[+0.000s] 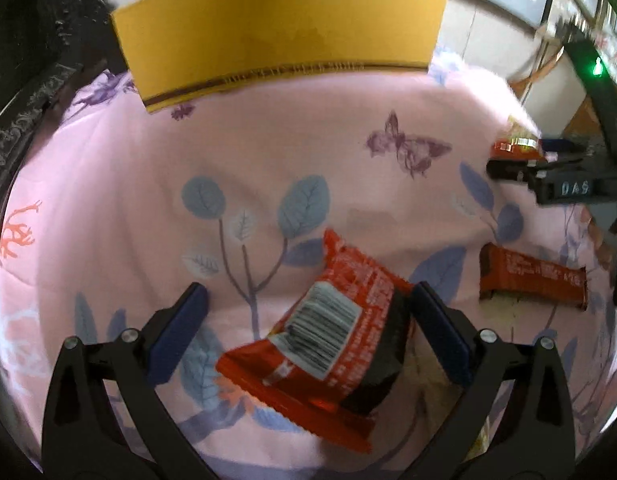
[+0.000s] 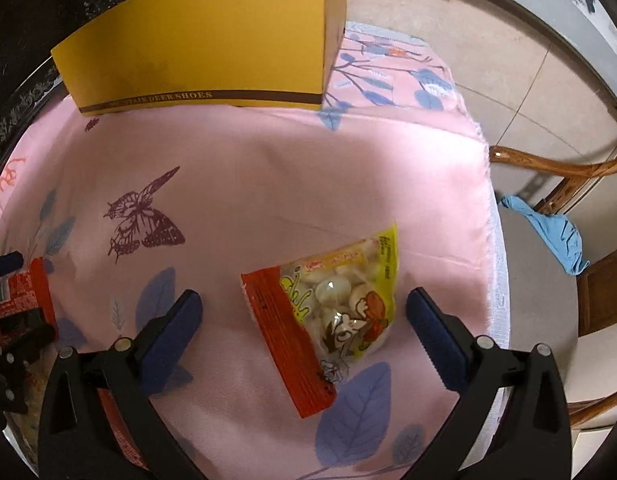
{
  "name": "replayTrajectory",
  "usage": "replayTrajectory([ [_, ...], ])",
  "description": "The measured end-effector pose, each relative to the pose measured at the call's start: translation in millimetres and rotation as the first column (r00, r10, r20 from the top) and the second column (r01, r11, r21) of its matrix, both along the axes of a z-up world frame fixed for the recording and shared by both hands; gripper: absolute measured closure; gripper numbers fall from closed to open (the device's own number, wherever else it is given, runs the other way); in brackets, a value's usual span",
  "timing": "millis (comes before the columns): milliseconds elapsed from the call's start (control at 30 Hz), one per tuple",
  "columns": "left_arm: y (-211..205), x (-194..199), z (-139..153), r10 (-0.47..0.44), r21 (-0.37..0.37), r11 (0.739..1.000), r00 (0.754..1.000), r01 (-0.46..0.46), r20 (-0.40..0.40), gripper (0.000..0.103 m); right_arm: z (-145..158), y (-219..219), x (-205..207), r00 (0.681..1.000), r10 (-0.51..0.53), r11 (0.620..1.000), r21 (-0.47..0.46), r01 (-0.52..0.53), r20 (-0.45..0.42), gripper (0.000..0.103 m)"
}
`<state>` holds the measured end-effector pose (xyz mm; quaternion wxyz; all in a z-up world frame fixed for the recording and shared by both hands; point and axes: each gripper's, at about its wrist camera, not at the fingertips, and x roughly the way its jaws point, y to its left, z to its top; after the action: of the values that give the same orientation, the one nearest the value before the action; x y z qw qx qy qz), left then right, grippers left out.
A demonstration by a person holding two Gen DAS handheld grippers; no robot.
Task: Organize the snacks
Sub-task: 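Grasp the red chocolate bar with right tool while left tool approaches the stick snack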
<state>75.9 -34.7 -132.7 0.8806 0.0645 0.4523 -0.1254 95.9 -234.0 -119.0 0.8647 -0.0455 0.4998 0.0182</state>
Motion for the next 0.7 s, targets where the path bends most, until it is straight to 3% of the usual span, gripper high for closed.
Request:
replayTrajectory([
  [200, 0.8, -1.1, 0.1, 0.003, -0.004, 1.000, 1.000, -0.003, 0.016, 0.002, -1.6, -0.6, -13.7, 0.995, -0.018, 1.000, 0.004, 0.017, 0.098, 0.001],
  [433, 0.3, -1.4, 0.3, 0.004, -0.006, 1.000, 1.000, -0.004, 0.016, 0.002, 1.4, -1.9, -2.8, 0.998, -0.062, 0.998, 0.001, 0.062, 0.018, 0.004],
  [500, 0.2, -1.3, 0.4, 0.004, -0.006, 1.000, 1.000, -0.004, 0.015, 0.002, 5.7, -0.3, -2.1, 0.994, -0.107, 0.994, 0.003, 0.107, 0.025, 0.030],
  [600, 0.6, -1.4, 0.1, 0.005, -0.006, 1.000, 1.000, -0.004, 0.015, 0.002, 11.7, -5.1, -3.4, 0.976, -0.212, 0.977, 0.035, 0.210, 0.040, 0.050],
  [700, 0.5, -1.3, 0.0, 0.005, -0.006, 1.000, 1.000, -0.005, 0.015, 0.002, 15.3, -7.0, -4.8, 0.975, -0.221, 0.974, 0.055, 0.219, 0.033, 0.052],
])
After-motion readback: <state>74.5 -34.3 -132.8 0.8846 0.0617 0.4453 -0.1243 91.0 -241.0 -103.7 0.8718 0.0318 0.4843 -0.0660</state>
